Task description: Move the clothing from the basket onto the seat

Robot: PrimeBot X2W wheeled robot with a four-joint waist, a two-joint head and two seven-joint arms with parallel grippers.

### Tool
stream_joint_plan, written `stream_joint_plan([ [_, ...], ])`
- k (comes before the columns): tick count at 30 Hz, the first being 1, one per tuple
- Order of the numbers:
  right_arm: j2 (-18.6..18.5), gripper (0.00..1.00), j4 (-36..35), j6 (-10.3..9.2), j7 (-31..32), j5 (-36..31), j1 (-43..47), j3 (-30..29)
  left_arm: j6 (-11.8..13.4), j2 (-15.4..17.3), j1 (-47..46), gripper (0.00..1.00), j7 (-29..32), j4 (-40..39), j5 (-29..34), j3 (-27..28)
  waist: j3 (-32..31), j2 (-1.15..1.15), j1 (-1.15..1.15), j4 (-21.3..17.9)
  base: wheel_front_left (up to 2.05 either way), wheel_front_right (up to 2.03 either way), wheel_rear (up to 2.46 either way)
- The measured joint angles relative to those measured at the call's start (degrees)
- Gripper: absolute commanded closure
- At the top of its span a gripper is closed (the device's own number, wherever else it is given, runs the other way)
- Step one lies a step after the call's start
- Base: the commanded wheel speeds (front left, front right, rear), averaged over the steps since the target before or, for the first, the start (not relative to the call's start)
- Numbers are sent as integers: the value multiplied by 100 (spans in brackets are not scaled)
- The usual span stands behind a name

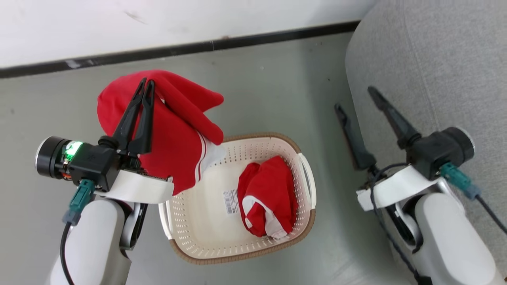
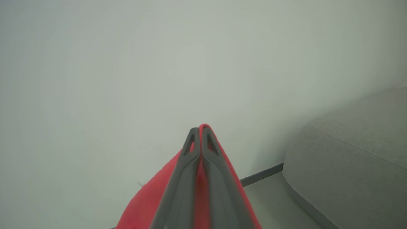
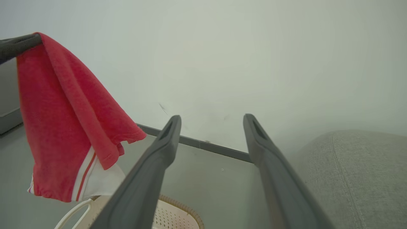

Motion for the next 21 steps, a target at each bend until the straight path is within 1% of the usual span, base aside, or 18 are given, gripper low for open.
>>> stream_joint_plan([
  [9, -102, 0, 155, 0, 0, 122, 508, 402, -157, 344, 322, 100, 0, -149, -15, 13, -630, 0, 0, 81, 0, 0, 0],
  [16, -209, 0, 216, 1, 0, 240, 823, 849, -260, 377, 417, 100, 38, -469, -37, -42, -1121, 0, 0, 107, 0, 0, 0],
  [18, -222, 0, 259, 1, 0, 302, 837, 1039, -305, 377, 419, 100, 87, -543, -48, -63, -1253, 0, 0, 111, 0, 0, 0],
  [21, -237, 0, 281, 0, 0, 431, 837, 1395, -309, 380, 447, 100, 187, -624, -83, -76, -1445, 0, 0, 117, 0, 0, 0],
])
